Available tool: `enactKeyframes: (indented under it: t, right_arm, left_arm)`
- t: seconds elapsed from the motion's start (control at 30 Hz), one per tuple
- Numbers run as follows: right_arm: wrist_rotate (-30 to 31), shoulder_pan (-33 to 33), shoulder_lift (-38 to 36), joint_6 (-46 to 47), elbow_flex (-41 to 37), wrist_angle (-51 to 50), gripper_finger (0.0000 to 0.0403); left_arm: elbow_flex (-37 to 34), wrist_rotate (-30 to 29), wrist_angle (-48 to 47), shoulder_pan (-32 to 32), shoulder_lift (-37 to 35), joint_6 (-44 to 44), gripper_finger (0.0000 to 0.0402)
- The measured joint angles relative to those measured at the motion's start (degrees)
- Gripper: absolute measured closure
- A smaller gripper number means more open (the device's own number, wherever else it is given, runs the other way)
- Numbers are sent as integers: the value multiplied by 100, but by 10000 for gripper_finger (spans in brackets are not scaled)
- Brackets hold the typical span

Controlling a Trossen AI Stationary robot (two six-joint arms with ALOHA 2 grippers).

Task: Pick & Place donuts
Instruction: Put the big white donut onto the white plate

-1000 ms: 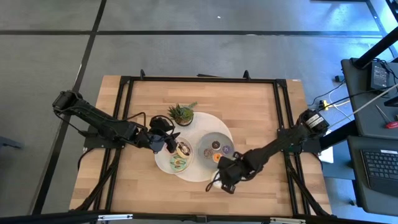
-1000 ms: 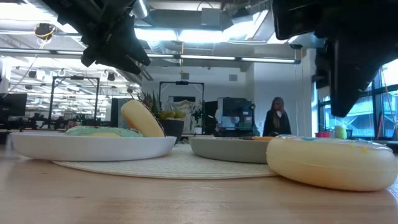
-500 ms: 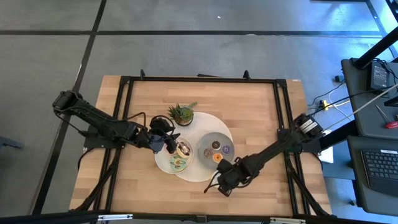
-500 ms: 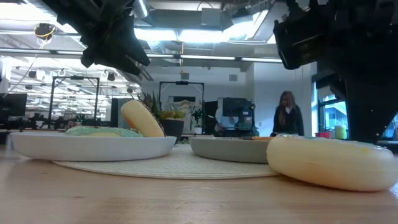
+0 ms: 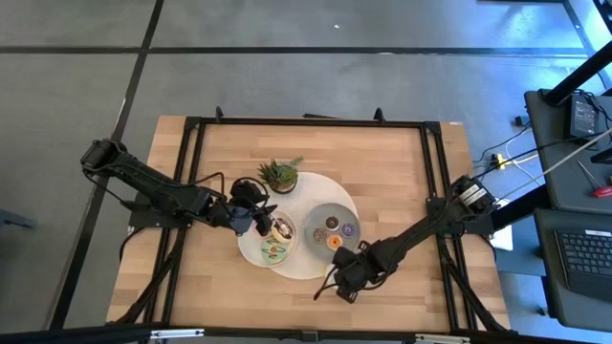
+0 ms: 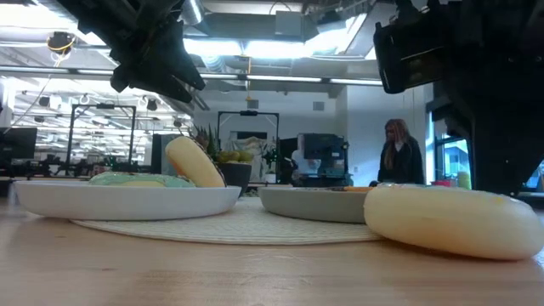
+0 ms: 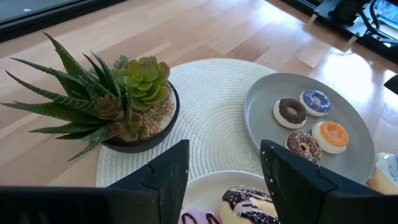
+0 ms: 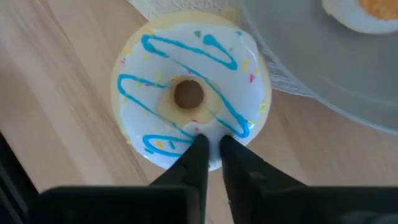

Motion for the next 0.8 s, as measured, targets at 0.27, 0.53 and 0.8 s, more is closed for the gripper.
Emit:
enactKeyframes:
  t: [0.27,0.53,0.8]
  right_arm:
    - [91,0,-31,-607,120,-217,395]
    - [729,-4,-26,-1205,852,-1593,399]
    - [2600,-39,-28,-1970,2164,-3627,398]
  left_arm:
    - [0,-11,8,0,0,-1,214]
    - [0,-66,294,-1,0,106,213]
    - [-2,-170,1488,4,0,749,211]
